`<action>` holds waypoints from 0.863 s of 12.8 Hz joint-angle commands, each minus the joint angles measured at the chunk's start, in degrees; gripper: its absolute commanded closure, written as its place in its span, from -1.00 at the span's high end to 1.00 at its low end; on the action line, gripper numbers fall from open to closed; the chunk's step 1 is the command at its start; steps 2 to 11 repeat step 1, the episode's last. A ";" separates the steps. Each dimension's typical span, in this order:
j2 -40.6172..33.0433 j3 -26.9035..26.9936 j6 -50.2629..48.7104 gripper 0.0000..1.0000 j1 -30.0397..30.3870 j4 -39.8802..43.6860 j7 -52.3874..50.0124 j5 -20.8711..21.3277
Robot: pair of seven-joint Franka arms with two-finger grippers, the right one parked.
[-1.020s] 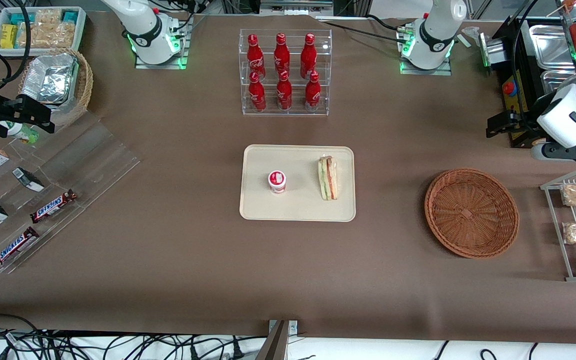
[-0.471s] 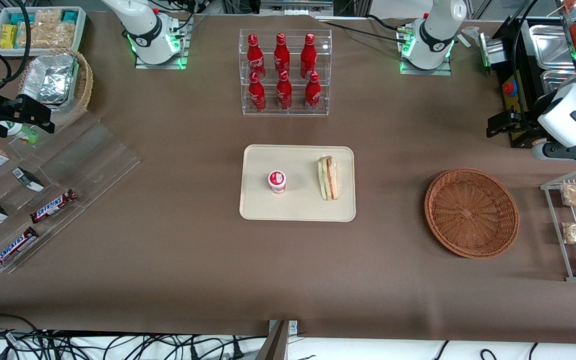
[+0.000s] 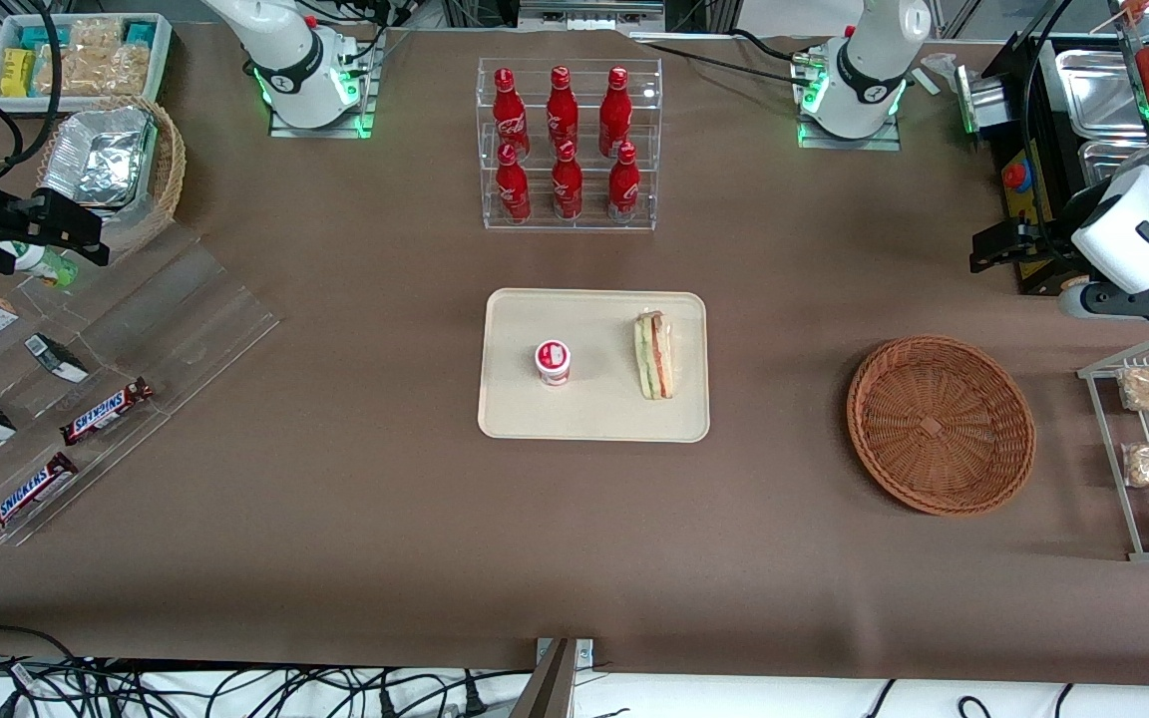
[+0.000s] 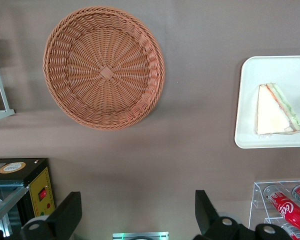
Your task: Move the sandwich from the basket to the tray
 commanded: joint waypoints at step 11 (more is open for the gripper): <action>0.20 -0.72 -0.96 1.00 -0.18 1.06 1.03 -0.98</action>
